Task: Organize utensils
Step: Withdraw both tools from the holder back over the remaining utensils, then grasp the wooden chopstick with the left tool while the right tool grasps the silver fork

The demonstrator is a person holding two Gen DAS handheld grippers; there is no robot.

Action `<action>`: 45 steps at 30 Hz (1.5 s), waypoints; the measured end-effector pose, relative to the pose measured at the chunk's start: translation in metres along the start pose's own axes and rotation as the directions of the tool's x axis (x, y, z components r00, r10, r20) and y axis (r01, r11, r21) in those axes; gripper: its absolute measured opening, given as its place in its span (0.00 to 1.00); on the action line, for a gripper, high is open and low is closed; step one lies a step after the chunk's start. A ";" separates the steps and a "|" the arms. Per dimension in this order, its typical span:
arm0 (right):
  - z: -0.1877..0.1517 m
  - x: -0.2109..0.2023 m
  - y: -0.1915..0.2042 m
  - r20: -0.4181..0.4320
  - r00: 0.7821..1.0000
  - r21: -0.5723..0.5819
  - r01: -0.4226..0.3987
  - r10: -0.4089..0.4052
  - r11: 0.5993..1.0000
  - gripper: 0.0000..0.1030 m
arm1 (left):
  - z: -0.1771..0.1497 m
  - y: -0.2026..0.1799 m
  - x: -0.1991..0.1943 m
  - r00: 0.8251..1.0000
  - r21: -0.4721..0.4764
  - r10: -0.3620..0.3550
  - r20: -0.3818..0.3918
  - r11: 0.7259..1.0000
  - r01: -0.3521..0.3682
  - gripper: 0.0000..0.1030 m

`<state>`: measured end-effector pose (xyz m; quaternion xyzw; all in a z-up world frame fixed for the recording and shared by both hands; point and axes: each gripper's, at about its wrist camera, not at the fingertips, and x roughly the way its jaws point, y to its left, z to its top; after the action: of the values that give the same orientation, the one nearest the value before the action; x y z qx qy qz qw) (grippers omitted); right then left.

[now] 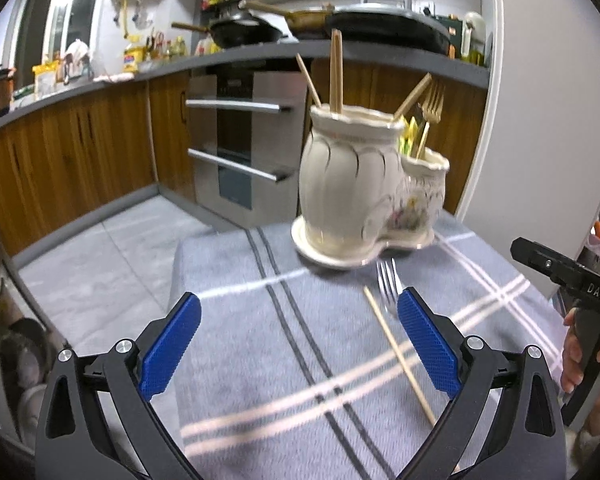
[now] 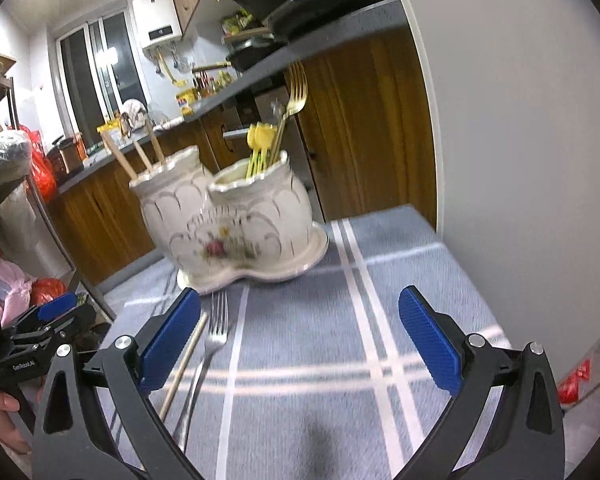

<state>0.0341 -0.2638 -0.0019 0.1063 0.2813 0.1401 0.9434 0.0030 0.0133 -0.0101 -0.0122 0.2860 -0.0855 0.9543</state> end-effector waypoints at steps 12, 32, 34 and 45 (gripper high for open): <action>-0.024 0.026 0.039 -0.183 0.983 -0.145 -0.008 -0.018 0.989 0.95 | -0.013 0.003 0.011 0.993 0.035 -0.035 -0.108 0.999 0.039 0.95; -0.038 0.067 0.103 -0.390 0.920 -0.285 -0.076 -0.043 0.955 0.15 | -0.014 0.016 0.018 0.986 -0.002 -0.064 -0.151 0.998 0.065 0.95; -0.038 0.068 0.107 -0.384 0.921 -0.313 -0.064 -0.064 0.948 0.15 | -0.014 0.017 0.018 0.986 -0.005 -0.065 -0.151 0.998 0.065 0.95; -0.036 0.051 0.092 -0.347 0.935 -0.341 -0.048 -0.078 0.939 0.05 | -0.013 0.009 0.017 0.983 -0.007 -0.096 -0.157 0.995 0.096 0.95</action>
<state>0.0364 -0.1570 -0.0314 -0.0894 0.4191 0.1966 0.8819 0.0112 0.0191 -0.0312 -0.0189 0.3593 -0.1324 0.9236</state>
